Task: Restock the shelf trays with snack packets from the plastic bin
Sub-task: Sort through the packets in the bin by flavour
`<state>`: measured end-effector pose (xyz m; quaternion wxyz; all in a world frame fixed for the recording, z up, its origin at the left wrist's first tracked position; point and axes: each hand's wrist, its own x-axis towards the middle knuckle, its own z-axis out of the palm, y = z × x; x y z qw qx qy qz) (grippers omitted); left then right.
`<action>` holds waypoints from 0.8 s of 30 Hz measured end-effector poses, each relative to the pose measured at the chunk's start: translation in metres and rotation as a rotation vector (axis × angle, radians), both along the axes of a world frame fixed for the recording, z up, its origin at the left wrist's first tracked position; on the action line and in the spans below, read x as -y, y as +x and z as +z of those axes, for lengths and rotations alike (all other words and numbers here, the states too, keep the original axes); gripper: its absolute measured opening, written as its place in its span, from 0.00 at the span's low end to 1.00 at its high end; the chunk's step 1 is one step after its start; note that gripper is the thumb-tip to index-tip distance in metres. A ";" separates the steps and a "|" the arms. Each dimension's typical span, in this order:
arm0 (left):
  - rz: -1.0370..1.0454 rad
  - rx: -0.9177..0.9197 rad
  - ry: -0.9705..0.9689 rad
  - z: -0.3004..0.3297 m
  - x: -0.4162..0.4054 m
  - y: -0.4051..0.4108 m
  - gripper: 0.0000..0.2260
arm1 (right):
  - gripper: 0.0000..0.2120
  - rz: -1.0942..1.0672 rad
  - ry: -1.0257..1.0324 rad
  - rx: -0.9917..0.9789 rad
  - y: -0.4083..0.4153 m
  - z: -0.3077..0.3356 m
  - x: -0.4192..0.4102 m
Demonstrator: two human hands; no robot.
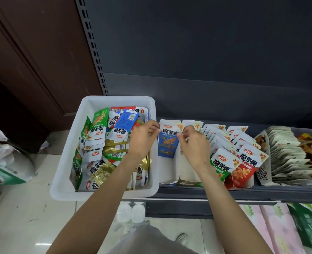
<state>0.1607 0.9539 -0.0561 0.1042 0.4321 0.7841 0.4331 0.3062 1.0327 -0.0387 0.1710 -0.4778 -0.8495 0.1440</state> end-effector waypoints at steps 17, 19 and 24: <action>0.160 -0.383 0.058 -0.010 0.125 -0.045 0.07 | 0.07 0.574 -0.091 -0.132 -0.044 -0.003 0.078; 0.119 -0.410 -0.165 -0.022 0.131 -0.062 0.09 | 0.09 0.580 -0.114 -0.071 -0.070 -0.010 0.078; 0.019 -0.392 -0.463 -0.035 0.124 -0.076 0.18 | 0.25 0.617 0.102 0.164 -0.136 -0.020 0.055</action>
